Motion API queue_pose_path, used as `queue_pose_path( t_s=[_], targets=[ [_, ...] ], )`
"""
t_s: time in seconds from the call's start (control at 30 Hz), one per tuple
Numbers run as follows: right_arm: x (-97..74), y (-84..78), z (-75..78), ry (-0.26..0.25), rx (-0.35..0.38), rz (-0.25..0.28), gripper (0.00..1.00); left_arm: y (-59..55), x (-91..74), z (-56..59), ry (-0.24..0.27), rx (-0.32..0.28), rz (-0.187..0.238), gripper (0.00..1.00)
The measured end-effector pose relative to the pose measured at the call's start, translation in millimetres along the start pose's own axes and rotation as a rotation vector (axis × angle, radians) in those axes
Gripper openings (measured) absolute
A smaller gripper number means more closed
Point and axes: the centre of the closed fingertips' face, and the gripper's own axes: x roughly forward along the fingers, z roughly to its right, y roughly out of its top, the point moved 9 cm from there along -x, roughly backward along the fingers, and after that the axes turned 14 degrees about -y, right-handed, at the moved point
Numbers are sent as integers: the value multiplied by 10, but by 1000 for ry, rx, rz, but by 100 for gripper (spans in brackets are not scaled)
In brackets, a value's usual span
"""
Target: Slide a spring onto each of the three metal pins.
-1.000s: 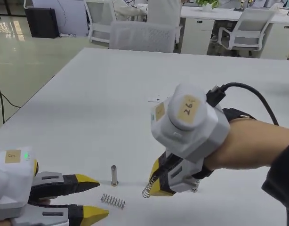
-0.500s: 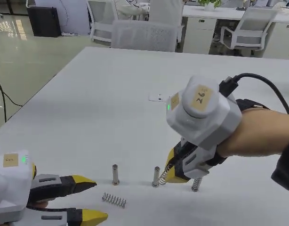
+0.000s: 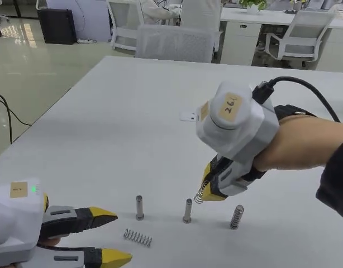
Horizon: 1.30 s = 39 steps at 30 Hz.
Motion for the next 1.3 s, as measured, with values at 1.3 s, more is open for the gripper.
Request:
queue_pose_path(
  t_s=[1.3],
  targets=[
    [482, 87, 49, 74, -33, -109, 8, -35, 18, -11, -7, -13, 1, 39]
  ],
)
